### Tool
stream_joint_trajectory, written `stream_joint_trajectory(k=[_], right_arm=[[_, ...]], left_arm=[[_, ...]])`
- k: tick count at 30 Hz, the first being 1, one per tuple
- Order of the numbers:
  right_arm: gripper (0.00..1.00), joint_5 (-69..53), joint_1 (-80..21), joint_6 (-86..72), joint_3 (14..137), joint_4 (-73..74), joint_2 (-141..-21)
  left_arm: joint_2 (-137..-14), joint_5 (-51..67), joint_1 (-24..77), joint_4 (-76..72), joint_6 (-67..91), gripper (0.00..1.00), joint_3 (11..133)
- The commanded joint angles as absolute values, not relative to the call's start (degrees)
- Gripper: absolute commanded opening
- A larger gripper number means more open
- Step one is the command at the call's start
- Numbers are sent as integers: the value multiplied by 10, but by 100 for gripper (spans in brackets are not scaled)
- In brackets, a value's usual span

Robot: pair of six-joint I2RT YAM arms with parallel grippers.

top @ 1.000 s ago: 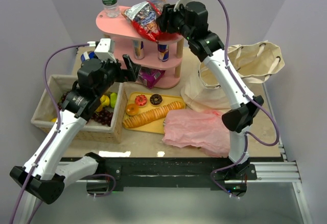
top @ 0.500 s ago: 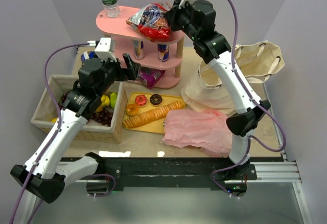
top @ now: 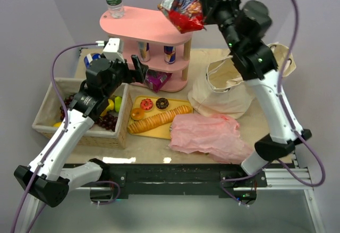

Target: Place the mixed food into the grocery bags and tie them

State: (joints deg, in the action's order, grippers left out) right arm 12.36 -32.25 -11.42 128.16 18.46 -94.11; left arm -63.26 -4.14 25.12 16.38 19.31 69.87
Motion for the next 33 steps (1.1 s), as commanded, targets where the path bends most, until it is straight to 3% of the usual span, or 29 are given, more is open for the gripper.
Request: stream_joint_trajectory(k=[1,11,20,27,33], right_arm=[[0,200,-323,-68,1282,61,-822],[0,344,-323,83,1303,297,-716],[0,395,-323,84,1143,345,-619],[0,412,-322,97,1064,343,-625],[0,376,-311,114,1104,375,-689]], left_arm=[[-637,-16,248,113,191,100,691],[-690,33,248,120,177,100,722],[-722,50,248,115,171,100,739],[-720,36,248,124,144,100,750],[-712,32,248,128,139,100,743]])
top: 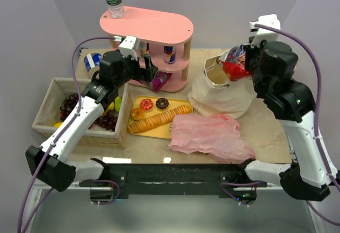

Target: Place the mixed food into the grocery bags and tie them

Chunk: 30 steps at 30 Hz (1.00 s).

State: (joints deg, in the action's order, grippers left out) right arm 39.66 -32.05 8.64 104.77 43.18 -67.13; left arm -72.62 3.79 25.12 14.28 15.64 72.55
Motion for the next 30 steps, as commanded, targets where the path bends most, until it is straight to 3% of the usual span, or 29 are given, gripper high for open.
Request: stream_joint_trajectory(k=[1,10,21,28,29,30], right_arm=[[0,368,-307,109,1109,384,-697],[0,214,-195,67,1055,361,-733],[0,100,-118,45,1186,484,-908],[0,51,-114,16,1106,517,-903],[5,50,-114,13,1098,519,-898],[31,55,-114,13,1100,522,-895]], left_arm=[[-711,28,248,128,138,100,743],[-703,9,248,135,120,100,736],[-718,3,248,130,104,100,745],[-731,-20,248,140,108,100,760],[-735,-22,248,143,110,100,765],[-736,-23,248,142,114,100,766]])
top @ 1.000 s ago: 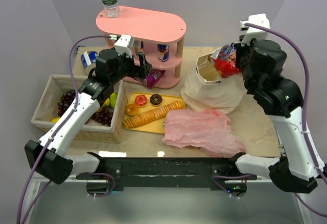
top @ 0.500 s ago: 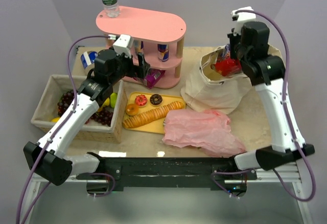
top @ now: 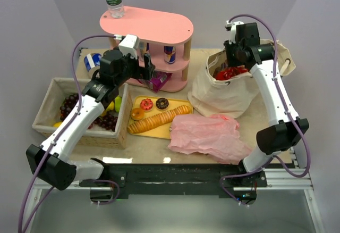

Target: Place the mixed food into the grocery bags and tie them

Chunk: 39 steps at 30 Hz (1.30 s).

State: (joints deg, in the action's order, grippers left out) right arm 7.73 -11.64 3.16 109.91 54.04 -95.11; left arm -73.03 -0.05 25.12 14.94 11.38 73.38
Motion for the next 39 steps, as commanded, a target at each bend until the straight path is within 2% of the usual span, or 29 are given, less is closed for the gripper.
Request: stream_joint_trajectory(k=[1,2,3,5,8,12,18,22,31,39], right_arm=[[46,61,-113,15,1106,527,-892],[63,68,-114,18,1136,545,-893],[88,86,-113,25,1156,556,-897],[99,109,-113,27,1213,576,-907],[99,126,-114,15,1244,561,-897],[99,110,-115,4,1255,520,-879],[97,-12,-127,-92,1183,369,-824],[96,-47,-160,-130,1126,284,-817],[97,-75,-191,-128,1206,297,-877],[97,-78,-192,-142,1198,273,-878]], left_arm=[[-737,-22,248,144,115,100,766],[-737,-22,248,145,116,100,767],[-738,-24,248,145,118,100,768],[-740,-28,248,145,119,100,769],[-743,-32,243,145,125,100,774],[-744,-17,172,138,155,100,767],[-737,-6,142,35,143,100,708],[-729,25,142,-112,128,100,619],[-793,75,140,-239,64,100,606],[-857,97,140,-294,57,100,621]])
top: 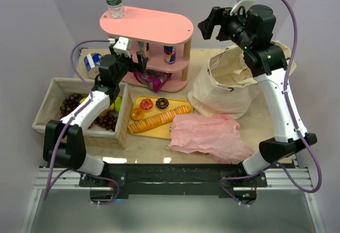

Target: Place the mixed food into the grocery bags and tie them

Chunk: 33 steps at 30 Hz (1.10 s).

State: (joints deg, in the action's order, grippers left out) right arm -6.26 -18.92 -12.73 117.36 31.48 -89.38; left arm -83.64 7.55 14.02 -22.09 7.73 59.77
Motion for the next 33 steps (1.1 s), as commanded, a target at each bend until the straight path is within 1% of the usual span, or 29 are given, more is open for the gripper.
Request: stream_joint_trajectory(k=[1,12,23,33], right_arm=[[97,-76,-193,-142,1197,272,-878],[98,-82,-193,-133,1229,283,-904],[98,-98,-195,-131,1265,294,-937],[99,-105,-198,-127,1289,302,-959]], left_arm=[[-861,97,140,-312,59,100,620],[-920,83,140,-375,51,100,634],[-967,79,141,-394,44,100,678],[-989,75,142,-405,42,99,692]])
